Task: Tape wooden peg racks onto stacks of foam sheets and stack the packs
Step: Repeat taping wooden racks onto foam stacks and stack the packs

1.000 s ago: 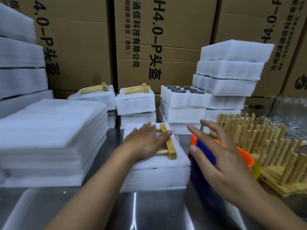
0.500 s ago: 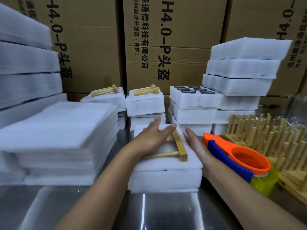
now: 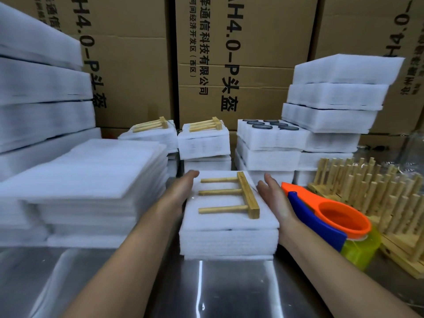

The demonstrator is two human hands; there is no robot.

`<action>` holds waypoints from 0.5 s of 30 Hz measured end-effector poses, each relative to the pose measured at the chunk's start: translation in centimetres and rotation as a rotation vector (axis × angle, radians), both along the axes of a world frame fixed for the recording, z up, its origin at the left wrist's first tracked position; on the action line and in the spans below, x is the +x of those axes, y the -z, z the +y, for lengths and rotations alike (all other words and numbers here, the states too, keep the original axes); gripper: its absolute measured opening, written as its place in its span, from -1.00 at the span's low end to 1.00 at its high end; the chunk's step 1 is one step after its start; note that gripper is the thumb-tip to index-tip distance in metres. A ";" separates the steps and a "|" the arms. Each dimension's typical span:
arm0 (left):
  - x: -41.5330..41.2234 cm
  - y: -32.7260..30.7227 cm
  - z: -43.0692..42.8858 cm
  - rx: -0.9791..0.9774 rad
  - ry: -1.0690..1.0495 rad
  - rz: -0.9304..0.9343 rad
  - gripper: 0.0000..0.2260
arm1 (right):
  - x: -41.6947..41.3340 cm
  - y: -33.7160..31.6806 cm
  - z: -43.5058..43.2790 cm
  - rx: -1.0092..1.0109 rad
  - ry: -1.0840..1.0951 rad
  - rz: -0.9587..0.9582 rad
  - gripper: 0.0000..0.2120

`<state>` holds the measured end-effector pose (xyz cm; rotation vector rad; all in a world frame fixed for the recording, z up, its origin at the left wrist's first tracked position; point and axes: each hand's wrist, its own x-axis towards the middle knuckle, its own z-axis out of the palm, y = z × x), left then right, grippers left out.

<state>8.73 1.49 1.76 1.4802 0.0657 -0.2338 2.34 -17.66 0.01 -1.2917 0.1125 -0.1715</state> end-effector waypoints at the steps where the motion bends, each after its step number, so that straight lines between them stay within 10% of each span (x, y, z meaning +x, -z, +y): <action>1: 0.0 0.2 -0.2 0.008 -0.001 -0.002 -0.71 | 0.0 0.0 0.1 -0.008 0.053 -0.022 -0.63; 15: 0.3 0.9 -0.6 -0.210 0.018 -0.061 -0.73 | 0.0 0.6 -0.2 0.175 -0.146 0.006 -0.64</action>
